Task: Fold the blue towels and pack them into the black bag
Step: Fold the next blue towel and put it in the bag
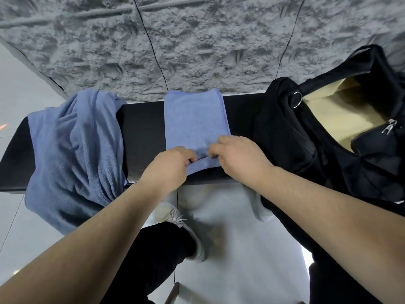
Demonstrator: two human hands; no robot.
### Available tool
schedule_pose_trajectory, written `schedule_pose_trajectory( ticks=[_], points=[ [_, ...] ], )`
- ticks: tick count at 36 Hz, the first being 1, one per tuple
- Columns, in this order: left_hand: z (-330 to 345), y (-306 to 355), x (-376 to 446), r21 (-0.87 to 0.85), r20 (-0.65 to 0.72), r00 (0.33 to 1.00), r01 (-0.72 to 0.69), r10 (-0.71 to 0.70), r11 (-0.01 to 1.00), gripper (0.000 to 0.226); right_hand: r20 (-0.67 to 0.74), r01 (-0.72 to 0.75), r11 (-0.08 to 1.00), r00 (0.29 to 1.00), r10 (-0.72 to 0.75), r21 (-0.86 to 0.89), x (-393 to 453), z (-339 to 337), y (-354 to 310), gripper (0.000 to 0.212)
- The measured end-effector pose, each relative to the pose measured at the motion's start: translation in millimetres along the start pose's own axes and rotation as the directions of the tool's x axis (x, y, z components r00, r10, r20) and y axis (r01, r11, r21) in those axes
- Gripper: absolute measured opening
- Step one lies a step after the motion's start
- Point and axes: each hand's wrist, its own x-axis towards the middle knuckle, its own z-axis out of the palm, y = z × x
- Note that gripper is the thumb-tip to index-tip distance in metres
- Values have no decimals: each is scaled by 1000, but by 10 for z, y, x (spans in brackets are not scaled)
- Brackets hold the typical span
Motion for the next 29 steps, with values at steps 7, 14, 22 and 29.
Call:
schedule_pose_trajectory(
  ticks=[7, 14, 22, 29],
  points=[
    [-7, 8, -25, 30, -145, 988, -57, 61, 998, 34, -23, -25, 999, 999, 24, -25, 6, 10, -78, 16],
    [37, 14, 19, 113, -262, 939, -201, 224, 973, 26, -84, 34, 995, 996, -41, -89, -17, 90, -68, 23],
    [100, 1, -3, 200, -263, 924, -229, 277, 953, 25, -16, -28, 999, 999, 27, -17, 71, 72, -3, 23],
    [104, 23, 13, 302, -270, 925, -184, 269, 935, 37, 5, -104, 994, 995, 104, 35, 113, 94, 10, 27]
  ],
)
